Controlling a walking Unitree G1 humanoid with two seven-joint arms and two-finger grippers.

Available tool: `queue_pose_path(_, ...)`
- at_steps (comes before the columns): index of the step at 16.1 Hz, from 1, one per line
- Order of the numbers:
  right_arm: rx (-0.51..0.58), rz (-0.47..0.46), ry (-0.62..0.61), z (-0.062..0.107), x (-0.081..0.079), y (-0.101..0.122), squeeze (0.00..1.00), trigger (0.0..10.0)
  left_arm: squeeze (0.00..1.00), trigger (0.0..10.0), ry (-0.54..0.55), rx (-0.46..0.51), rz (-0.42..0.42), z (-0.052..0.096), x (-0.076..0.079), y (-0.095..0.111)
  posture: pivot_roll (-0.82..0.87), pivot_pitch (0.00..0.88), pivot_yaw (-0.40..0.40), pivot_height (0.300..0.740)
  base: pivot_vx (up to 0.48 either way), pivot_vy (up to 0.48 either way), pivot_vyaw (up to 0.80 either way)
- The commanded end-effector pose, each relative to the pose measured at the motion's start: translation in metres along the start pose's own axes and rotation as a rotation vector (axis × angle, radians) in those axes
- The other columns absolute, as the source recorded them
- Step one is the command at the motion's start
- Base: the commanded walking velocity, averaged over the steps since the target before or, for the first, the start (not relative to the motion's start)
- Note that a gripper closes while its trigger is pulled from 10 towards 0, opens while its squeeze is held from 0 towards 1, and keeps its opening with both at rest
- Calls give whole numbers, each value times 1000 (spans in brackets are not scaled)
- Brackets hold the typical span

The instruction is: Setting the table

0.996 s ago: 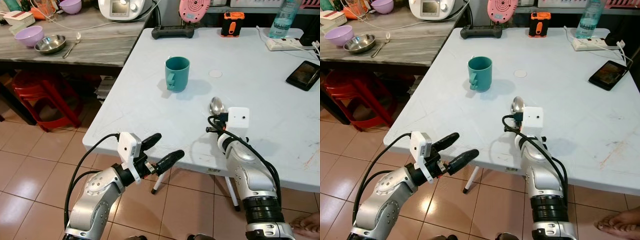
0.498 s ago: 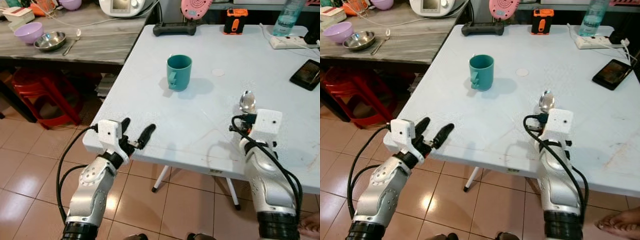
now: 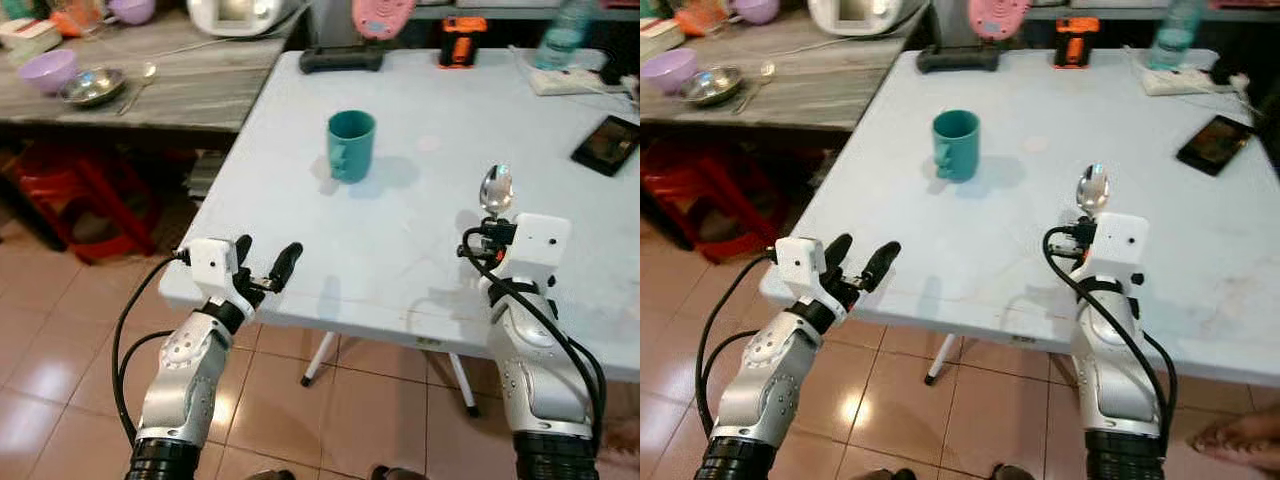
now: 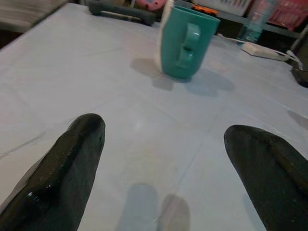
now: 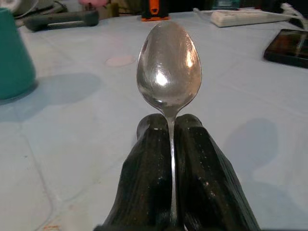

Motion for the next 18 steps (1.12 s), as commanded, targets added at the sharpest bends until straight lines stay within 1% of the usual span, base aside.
queue_pose_path(1, 28, -6, 13, 1, -3, 6, 0, 10000, 0, 10000, 16, 2, -14, 2, -5, 1, -104, 131, 105, 740, 0, 251, -800)
queue_pose_path(8, 29, -11, 14, 1, -5, 5, 0, 10000, 0, 10000, 13, 4, -16, 0, -5, 1, -104, 130, 109, 740, 0, 279, -748)
queue_pose_path(10, 33, -13, 15, 2, -5, 6, 0, 10000, 0, 10000, 18, 6, -18, 0, -6, 2, -104, 130, 109, 740, 0, 296, 0)
queue_pose_path(18, 54, -8, 26, 3, -5, 9, 0, 10000, 0, 10000, 111, 27, -26, -2, -20, 5, -108, 125, 106, 740, 0, 308, 0)
Point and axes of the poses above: a point about 5 cm out from each wrist's last joint towards the gripper, its own z axis pointing back from the gripper into the wrist, its own y axis along the axis of the wrist's last joint, x = y × z, the point moved 2 cm from there along -z, pointing out of the wrist towards the gripper, and after that the axes turned 5 degrees about z, right-handed, at the moved point
